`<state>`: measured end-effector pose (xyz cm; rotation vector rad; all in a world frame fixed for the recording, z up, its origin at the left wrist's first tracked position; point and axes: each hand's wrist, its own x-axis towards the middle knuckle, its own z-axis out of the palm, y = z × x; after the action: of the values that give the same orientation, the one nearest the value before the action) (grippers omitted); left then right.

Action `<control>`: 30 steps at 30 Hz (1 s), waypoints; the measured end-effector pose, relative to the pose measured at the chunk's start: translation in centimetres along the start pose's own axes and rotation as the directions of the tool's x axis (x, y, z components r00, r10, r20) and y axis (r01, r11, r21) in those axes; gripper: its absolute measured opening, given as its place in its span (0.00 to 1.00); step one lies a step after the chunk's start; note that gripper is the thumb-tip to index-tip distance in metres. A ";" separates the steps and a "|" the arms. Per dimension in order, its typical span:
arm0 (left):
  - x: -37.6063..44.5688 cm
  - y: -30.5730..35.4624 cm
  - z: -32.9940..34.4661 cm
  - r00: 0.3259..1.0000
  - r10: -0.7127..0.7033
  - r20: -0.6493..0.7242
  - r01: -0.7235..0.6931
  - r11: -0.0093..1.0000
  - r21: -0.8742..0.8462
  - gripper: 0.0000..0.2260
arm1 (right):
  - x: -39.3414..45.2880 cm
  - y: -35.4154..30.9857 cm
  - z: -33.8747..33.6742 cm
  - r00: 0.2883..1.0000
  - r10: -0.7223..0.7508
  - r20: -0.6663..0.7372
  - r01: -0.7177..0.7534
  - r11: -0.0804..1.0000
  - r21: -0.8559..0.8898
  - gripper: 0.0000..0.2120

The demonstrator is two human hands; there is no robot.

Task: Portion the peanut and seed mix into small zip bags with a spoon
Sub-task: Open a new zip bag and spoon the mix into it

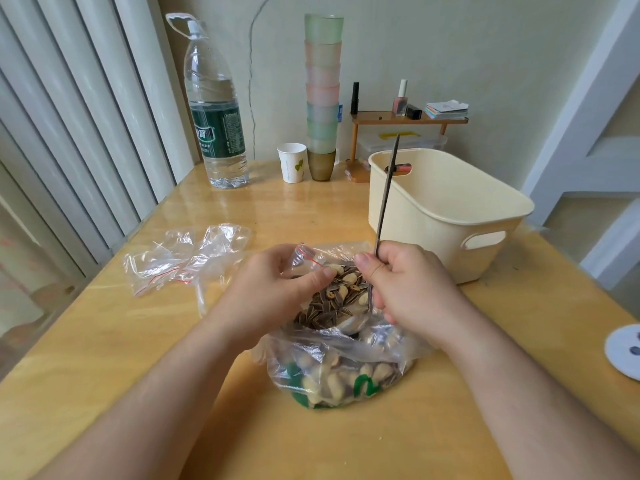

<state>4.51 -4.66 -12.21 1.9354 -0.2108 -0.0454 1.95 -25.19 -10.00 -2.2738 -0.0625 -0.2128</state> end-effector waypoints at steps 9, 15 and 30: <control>0.1 0.4 0.2 0.984 -0.131 0.120 0.168 0.908 -0.385 0.08 | -0.2 0.3 1.8 0.999 -0.018 -0.038 0.021 0.996 0.091 0.10; -0.5 1.6 -0.3 0.963 -0.177 0.203 0.261 0.801 -0.539 0.18 | 0.0 0.7 1.7 0.999 -0.010 -0.040 0.014 0.995 0.099 0.08; -0.7 1.3 -1.9 0.992 0.103 0.076 -0.096 0.991 -0.098 0.27 | 0.2 0.1 -1.2 0.987 -0.035 -0.160 0.078 0.959 0.271 0.14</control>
<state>3.92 -3.26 -10.37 1.8282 -0.3531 -0.0663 1.99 -26.20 -9.24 -1.9722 -0.0727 -0.3851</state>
